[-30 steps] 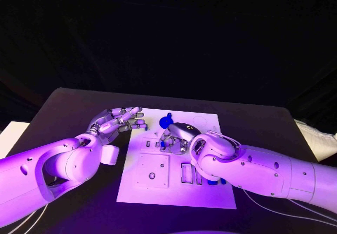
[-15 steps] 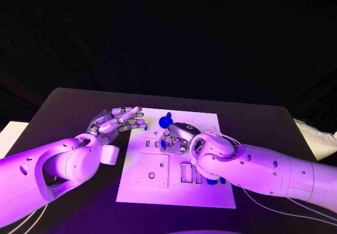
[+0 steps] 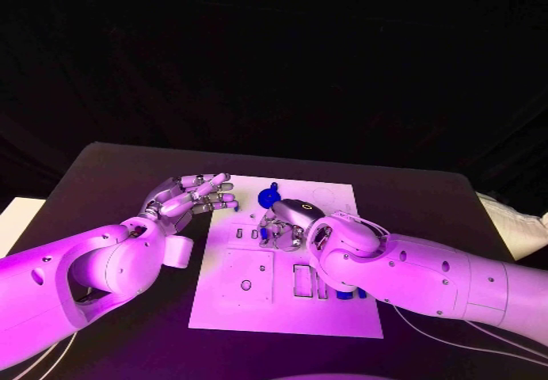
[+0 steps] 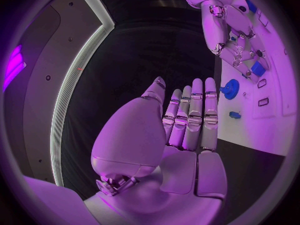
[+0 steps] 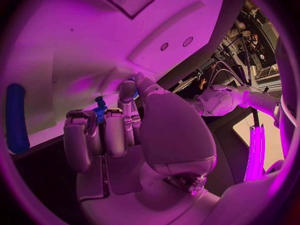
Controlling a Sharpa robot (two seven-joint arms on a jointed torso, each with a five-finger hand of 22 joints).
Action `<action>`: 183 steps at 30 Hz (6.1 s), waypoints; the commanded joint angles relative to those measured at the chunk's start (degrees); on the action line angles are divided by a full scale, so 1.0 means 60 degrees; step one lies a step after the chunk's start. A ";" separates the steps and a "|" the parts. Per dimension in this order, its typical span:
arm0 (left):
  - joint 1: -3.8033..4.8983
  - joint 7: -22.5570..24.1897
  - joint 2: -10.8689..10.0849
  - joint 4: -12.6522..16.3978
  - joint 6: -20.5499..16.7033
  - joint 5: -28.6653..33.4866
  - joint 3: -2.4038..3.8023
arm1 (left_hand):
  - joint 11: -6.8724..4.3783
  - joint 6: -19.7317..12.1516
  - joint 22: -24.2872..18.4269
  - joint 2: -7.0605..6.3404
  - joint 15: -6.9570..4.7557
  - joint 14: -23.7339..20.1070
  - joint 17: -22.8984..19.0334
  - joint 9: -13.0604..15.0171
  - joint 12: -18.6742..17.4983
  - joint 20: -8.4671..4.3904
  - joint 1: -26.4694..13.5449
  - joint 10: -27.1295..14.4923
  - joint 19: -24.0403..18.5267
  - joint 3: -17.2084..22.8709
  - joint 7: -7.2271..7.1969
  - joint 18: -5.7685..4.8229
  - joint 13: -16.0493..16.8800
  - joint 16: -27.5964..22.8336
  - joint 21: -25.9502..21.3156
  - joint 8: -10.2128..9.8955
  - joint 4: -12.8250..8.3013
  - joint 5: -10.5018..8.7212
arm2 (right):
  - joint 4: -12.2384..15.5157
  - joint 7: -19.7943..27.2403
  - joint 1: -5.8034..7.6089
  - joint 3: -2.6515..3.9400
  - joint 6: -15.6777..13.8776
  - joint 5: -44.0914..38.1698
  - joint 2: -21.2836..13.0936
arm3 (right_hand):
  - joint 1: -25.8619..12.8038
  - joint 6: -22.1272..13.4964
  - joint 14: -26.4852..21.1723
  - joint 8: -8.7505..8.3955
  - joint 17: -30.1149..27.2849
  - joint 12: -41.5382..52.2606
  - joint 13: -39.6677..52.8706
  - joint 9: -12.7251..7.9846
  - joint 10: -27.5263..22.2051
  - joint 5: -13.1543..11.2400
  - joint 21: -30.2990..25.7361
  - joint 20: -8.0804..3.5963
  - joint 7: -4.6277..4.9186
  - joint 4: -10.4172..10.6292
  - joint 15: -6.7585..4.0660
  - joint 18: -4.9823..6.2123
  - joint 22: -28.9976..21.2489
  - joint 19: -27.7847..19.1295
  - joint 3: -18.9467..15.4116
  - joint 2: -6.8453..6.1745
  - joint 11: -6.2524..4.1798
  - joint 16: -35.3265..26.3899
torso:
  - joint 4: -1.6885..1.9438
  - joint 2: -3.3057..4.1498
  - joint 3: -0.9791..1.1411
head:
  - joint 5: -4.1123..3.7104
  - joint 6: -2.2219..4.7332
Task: Assemble the parts on the task board
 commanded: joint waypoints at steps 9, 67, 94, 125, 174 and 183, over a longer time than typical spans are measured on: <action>0.0004 0.0072 0.0029 0.0018 0.0193 0.0032 0.0007 | 0.0037 0.0022 -0.0011 0.0120 0.0021 0.0057 0.0011 -0.0002 -0.0047 0.0015 0.0002 -0.0053 0.0060 -0.0010 0.0054 0.0113 -0.0015 -0.0063 -0.0051 -0.0035 -0.0054 0.0044 | -0.0022 -0.0247 -0.0072 -0.0056 -0.0359 -0.0051 -0.0008 | -0.0063 -0.0699 0.0540 -0.0023 0.0449 -0.0208 -0.0287 -0.0012 -0.0208 0.0038 -0.0094 0.0168 0.0089 0.0353 0.0178 -0.0034 0.1206 0.0058 -0.0447 -0.0307 0.0111 -0.0078 | 0.0001 0.0005 0.0001 | -0.0030 0.0003; 0.1289 -0.9770 0.2489 -0.2436 0.3819 -0.9604 0.0043 | -0.1616 -0.0241 1.2259 0.0668 -0.1718 0.4073 1.3157 0.3298 1.0666 -0.1708 -0.3061 0.1927 0.4739 -0.2905 -0.1452 -0.1258 0.9582 1.3604 1.1431 0.4864 0.1078 -0.0399 | 0.0870 0.2826 0.1324 0.0579 -0.0824 0.6645 -0.3583 | 0.0342 -0.0670 0.0337 0.0055 -0.0302 0.0546 0.0001 0.0021 -0.0260 0.0985 -0.0606 0.0172 0.0105 0.0648 0.0182 0.0187 0.0310 -0.0576 -0.0825 0.0175 0.0119 -0.0821 | -0.0493 -0.0189 0.0351 | 0.0670 -0.0014; 0.1373 -0.9929 0.3655 -0.3545 0.5099 -0.9678 0.0052 | -0.1690 -0.0603 1.2608 0.0920 -0.1768 0.4073 1.3157 0.4251 1.1208 -0.1747 -0.2349 0.2185 0.4871 -0.2856 -0.1545 -0.1320 1.0240 1.3604 1.1596 0.5700 0.1001 -0.0080 | 0.0592 0.2513 0.1299 0.0565 -0.0584 0.6639 -0.3417 | 0.0363 -0.0641 0.0336 0.0068 -0.0367 0.0471 -0.0116 0.0034 -0.0309 0.1355 -0.0659 0.0173 0.0100 0.0657 0.0175 0.0196 0.0259 -0.0592 -0.0895 0.0211 0.0109 -0.0923 | -0.0495 -0.0195 0.0347 | 0.0652 -0.0162; 0.1364 -1.0000 0.4035 -0.3835 0.5700 -0.9801 0.0026 | -0.1779 -0.0629 1.2844 0.0387 -0.1837 0.4073 1.3157 0.4789 1.1447 -0.1800 -0.2745 0.2428 0.4971 -0.1416 -0.1645 -0.1364 1.0545 1.3604 1.1696 0.6004 0.1063 -0.0070 | 0.0599 0.2576 0.1266 0.0560 -0.0537 0.6605 -0.3338 | 0.0365 -0.0627 0.0336 0.0074 -0.0418 0.0368 -0.0227 0.0038 -0.0355 0.1539 -0.0700 0.0168 0.0095 0.0672 0.0171 0.0208 0.0204 -0.0617 -0.0938 0.0207 0.0104 -0.0987 | -0.0482 -0.0201 0.0343 | 0.0569 -0.0272; 0.1328 -1.0043 0.4330 -0.4163 0.6104 -0.9968 0.0029 | -0.1866 -0.0561 1.3057 0.0128 -0.1912 0.4073 1.3157 0.5046 1.1587 -0.1875 -0.2667 0.2604 0.5068 -0.0355 -0.1740 -0.1408 1.0728 1.3604 1.1793 0.6086 0.0998 -0.0085 | 0.0615 0.2712 0.1181 0.0558 -0.0411 0.6584 -0.3250 | 0.0383 -0.0584 0.0334 0.0097 -0.0441 0.0376 -0.0238 0.0048 -0.0348 0.1523 -0.0718 0.0164 0.0090 0.0674 0.0166 0.0213 0.0180 -0.0628 -0.0932 0.0249 0.0099 -0.1015 | -0.0469 -0.0205 0.0349 | 0.0542 -0.0424; 0.1321 -1.0050 0.4363 -0.4188 0.6144 -0.9976 0.0032 | -0.1882 -0.0584 1.3049 0.0046 -0.1926 0.4073 1.3157 0.5100 1.1559 -0.1892 -0.2453 0.2595 0.5060 -0.0014 -0.1758 -0.1405 1.0710 1.3604 1.1784 0.6069 0.0939 -0.0083 | 0.0609 0.2722 0.1173 0.0558 -0.0402 0.6584 -0.3216 | 0.0374 -0.0573 0.0335 0.0102 -0.0446 0.0372 -0.0247 0.0050 -0.0347 0.1518 -0.0722 0.0163 0.0089 0.0684 0.0165 0.0214 0.0175 -0.0630 -0.0936 0.0262 0.0099 -0.1023 | -0.0473 -0.0206 0.0352 | 0.0532 -0.0477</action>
